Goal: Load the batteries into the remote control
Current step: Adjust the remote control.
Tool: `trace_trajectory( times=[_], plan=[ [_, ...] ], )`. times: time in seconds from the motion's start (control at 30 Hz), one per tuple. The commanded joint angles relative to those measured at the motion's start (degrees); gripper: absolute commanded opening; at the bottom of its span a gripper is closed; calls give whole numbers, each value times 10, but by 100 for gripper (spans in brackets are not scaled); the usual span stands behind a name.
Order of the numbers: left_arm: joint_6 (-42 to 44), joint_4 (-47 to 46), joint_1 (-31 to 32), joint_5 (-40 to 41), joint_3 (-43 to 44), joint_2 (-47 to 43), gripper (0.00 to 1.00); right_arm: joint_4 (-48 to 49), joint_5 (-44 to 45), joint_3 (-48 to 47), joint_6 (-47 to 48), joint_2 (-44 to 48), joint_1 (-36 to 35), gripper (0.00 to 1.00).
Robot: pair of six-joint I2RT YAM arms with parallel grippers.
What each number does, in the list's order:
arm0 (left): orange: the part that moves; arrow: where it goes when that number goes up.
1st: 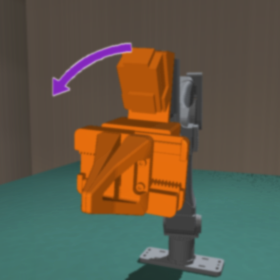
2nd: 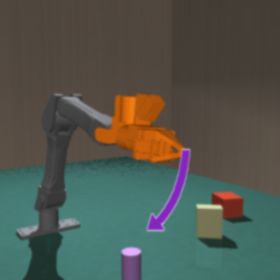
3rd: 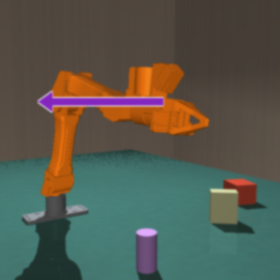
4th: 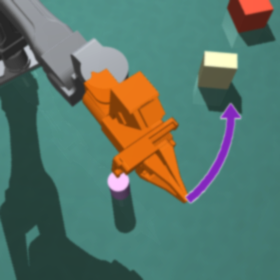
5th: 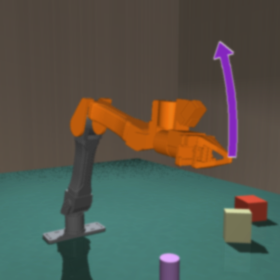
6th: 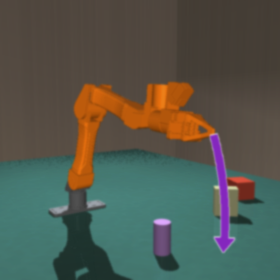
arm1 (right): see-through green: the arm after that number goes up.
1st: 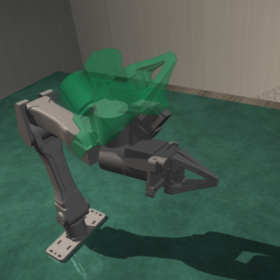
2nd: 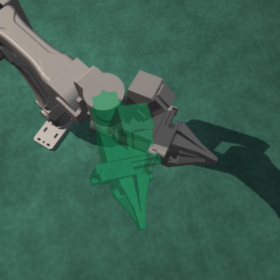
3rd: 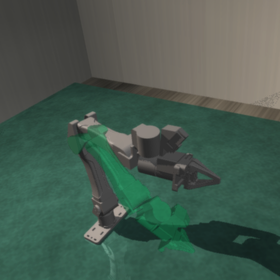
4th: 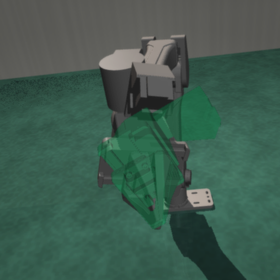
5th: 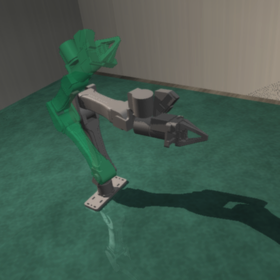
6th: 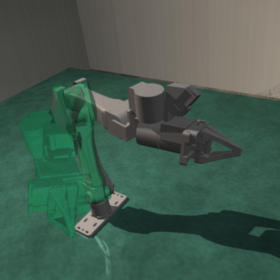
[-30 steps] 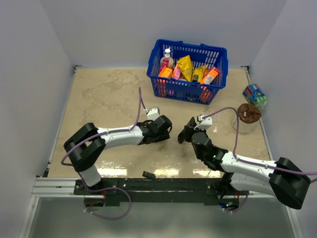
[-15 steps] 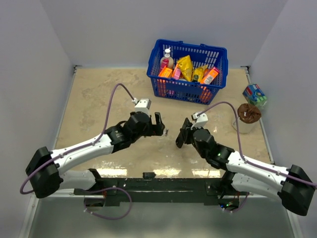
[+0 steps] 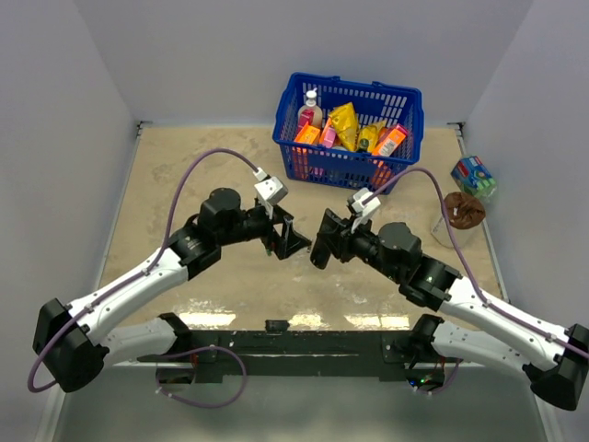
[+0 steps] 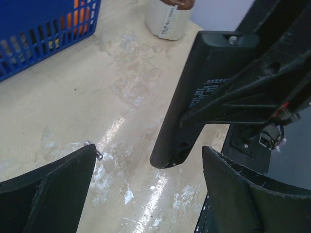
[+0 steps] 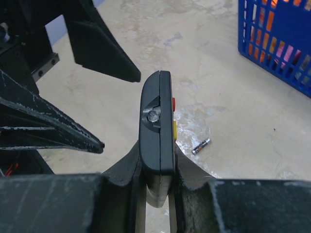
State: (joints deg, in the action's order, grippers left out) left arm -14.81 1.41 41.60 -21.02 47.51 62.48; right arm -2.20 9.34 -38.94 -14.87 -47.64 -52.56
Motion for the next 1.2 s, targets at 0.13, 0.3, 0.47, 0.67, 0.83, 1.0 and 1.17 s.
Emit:
trace_trajectory(
  times=[0.13,0.3,0.47,0.67,0.83,1.0,1.17],
  plan=[
    [88,22,-7,-138,60,5,94,-17,-165,-61,31,-4,1,0],
    [117,64,-12,-202,71,4,91,11,-223,-71,20,-1,3,0],
    [118,79,-17,-276,68,-6,87,19,-252,-88,20,-10,6,0],
    [109,49,-25,-289,49,-27,85,20,-285,-106,19,-10,23,0],
    [28,-66,-26,-336,22,-20,78,64,-325,-103,-3,-13,37,0],
    [-22,-131,-26,-363,7,-3,68,93,-354,-97,-24,-18,51,0],
    [-48,-163,-27,-377,1,11,53,123,-383,-86,-41,-20,75,0]
  ],
)
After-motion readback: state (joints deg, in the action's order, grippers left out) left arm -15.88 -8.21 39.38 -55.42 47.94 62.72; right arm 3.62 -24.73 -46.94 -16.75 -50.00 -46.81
